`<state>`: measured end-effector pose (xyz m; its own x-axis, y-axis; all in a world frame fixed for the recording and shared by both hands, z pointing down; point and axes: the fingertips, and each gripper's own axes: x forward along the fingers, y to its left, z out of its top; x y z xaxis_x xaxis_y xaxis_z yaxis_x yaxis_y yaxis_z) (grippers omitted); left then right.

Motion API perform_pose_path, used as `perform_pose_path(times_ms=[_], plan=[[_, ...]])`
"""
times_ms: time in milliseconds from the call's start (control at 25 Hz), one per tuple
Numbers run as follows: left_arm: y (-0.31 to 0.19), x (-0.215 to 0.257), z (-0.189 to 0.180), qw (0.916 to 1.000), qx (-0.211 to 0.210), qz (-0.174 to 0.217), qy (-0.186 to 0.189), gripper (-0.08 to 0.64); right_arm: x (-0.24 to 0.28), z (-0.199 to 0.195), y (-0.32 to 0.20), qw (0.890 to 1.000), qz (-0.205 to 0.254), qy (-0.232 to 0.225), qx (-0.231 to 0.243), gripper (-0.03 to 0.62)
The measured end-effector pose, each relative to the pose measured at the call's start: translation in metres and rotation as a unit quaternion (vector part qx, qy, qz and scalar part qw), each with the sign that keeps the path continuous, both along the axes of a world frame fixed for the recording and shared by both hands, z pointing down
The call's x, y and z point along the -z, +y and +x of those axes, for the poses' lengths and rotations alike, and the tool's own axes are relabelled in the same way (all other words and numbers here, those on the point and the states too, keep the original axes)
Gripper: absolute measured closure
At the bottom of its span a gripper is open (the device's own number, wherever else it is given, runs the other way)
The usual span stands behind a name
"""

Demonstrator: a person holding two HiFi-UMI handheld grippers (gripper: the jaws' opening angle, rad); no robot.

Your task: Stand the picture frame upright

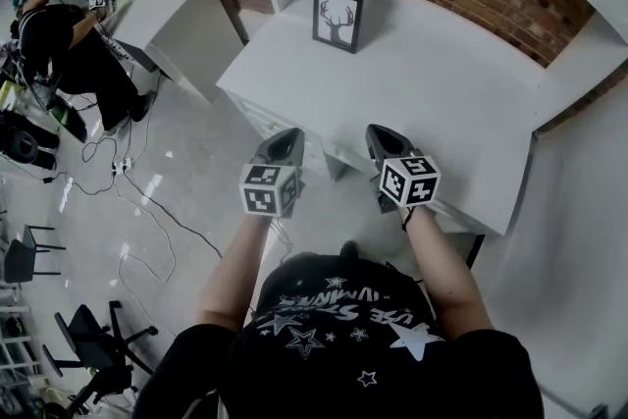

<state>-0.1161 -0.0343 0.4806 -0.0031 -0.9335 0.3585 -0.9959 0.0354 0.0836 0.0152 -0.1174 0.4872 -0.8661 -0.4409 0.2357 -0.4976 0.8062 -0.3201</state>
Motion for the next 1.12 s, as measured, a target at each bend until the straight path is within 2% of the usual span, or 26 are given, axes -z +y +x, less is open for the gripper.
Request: perform_pose_path(times_ms=[240, 480, 640, 800, 1120], plan=[[0.032, 0.003, -0.019, 0.9999, 0.013, 0.005, 0.001, 0.531, 0.011, -0.036, 0.026, 0.999, 0.019, 0.014, 0.027, 0.578], [0.072, 0.001, -0.032, 0.9994, 0.029, 0.005, 0.02, 0.531, 0.011, -0.051, 0.061, 0.999, 0.012, 0.021, 0.036, 0.577], [0.1, -0.002, -0.032, 0.9992, 0.026, -0.001, 0.029, 0.531, 0.008, -0.054, 0.085, 0.999, 0.007, 0.031, 0.033, 0.578], [0.125, 0.002, -0.032, 0.9993, 0.023, 0.011, 0.025, 0.531, 0.008, -0.053, 0.11, 0.999, 0.001, 0.031, 0.028, 0.578], [0.175, 0.006, -0.024, 0.9989, 0.026, 0.015, 0.036, 0.531, 0.016, -0.043, 0.152, 0.999, 0.009, 0.035, 0.022, 0.578]])
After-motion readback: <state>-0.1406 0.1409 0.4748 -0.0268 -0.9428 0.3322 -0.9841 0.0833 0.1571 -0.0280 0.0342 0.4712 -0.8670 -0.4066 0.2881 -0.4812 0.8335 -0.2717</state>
